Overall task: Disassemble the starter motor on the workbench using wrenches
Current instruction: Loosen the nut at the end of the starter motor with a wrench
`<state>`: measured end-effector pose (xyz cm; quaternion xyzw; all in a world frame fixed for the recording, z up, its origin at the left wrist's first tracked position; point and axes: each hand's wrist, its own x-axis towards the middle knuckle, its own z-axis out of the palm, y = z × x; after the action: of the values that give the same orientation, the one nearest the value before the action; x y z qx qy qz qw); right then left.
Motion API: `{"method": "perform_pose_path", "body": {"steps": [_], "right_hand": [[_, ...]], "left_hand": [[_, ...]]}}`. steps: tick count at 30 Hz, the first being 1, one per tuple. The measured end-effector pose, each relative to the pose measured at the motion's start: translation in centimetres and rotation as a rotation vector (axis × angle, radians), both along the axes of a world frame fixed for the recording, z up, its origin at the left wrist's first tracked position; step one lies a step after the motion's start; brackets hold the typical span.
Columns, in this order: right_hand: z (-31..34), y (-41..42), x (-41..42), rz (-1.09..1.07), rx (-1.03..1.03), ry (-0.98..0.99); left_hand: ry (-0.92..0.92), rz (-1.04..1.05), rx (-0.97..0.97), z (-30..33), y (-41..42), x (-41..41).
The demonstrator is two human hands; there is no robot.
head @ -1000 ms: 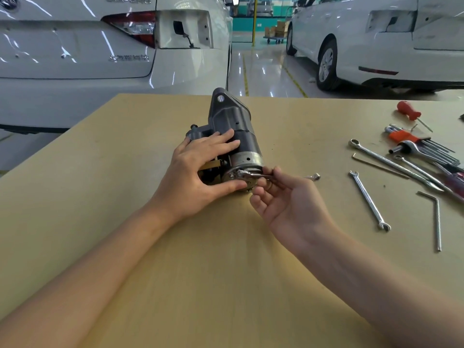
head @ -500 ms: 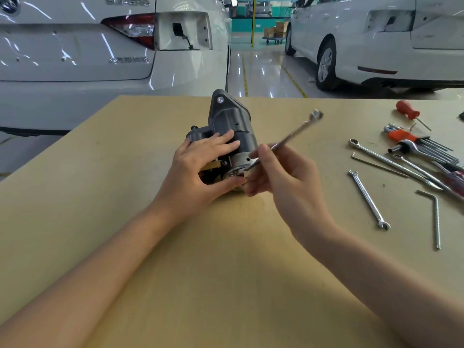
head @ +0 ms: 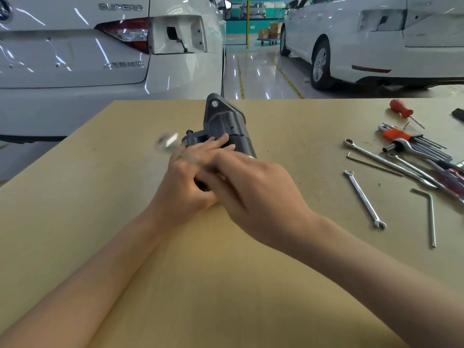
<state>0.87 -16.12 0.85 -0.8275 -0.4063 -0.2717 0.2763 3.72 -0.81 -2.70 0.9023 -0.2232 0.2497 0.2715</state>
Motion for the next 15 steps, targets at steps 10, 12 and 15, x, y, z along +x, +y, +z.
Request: {"method": "perform_pose_path", "body": {"steps": [10,12,15], "right_hand": [[-2.1,-2.7,1.1,0.031,1.375,1.561],[-2.3,-2.4,1.2,0.086,1.411,1.565],[-2.1,-2.2,1.0,0.142,1.413,1.585]], "left_hand": [[0.023,-0.002,-0.149,0.2,-0.1,-0.7],[0.024,0.000,-0.155,0.1,0.0,-0.7],[0.022,-0.010,-0.154,0.2,-0.1,-0.8]]}}
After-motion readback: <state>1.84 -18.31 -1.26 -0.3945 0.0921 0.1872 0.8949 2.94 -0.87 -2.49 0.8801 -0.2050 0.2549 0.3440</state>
